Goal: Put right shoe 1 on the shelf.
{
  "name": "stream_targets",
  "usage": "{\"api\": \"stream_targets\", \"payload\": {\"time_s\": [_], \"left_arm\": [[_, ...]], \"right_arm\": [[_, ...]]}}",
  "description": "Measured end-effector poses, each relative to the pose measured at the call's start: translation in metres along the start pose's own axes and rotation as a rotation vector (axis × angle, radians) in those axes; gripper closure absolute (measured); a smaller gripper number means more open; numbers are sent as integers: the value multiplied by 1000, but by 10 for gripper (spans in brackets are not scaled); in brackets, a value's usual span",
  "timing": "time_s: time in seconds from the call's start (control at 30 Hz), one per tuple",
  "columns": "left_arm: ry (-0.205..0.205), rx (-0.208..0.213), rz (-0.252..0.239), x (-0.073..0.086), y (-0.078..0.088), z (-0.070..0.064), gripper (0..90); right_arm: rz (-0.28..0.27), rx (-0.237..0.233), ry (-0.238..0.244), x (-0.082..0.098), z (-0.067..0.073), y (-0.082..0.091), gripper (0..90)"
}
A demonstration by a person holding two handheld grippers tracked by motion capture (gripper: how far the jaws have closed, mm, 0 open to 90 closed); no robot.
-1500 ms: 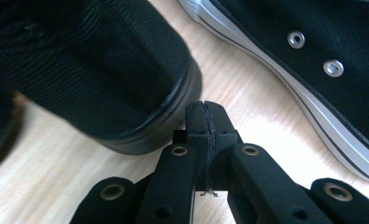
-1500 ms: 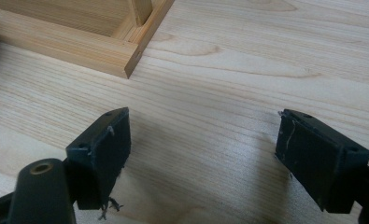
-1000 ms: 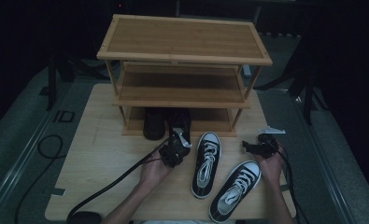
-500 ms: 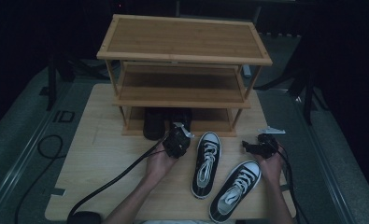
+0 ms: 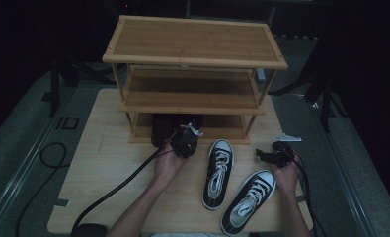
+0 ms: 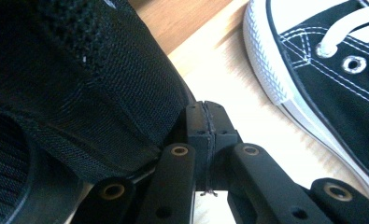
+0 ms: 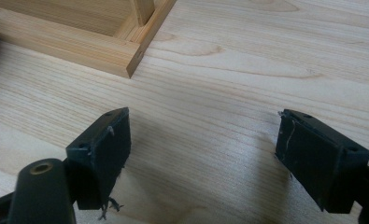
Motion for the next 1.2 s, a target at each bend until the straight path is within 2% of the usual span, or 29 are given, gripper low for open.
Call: {"api": "stream_targets", "payload": {"time_s": [0.2, 0.27, 0.43, 0.53, 0.6, 0.8, 0.9, 1.0, 1.2], "left_arm": [[-1, 11, -4, -1, -1, 1, 897], [-9, 30, -15, 1, 1, 0, 868], [-43, 58, -26, 11, 10, -2, 809], [-47, 82, -45, 17, 15, 1, 777], [-47, 84, -48, 22, 17, 4, 745], [-37, 127, -56, 39, 19, 10, 662], [-41, 133, -55, 49, 20, 12, 634], [-21, 142, -73, 58, 22, 17, 627], [-36, 127, -85, 72, 23, 27, 611]], "right_arm": [[0, 0, -1, 0, 0, 0, 178], [0, 0, 0, 0, 0, 0, 178], [1, -1, 0, 0, 0, 0, 178], [0, -1, -1, 0, 0, 0, 178], [1, 0, 1, 0, 0, 0, 178], [1, -1, 1, 0, 0, 0, 178], [1, -1, 1, 0, 0, 0, 178], [1, -1, 0, 0, 0, 0, 178], [1, -2, 0, 0, 0, 0, 178]]}}
Point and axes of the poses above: each handheld gripper's, and its own axes: y roughly backward along the jaws, x roughly out of its underside, z roughly to its left, the point moved 4 cm from there along -y, roughly forward along the jaws, and after that the axes turned 13 degrees about y, right-handed, at the moved point
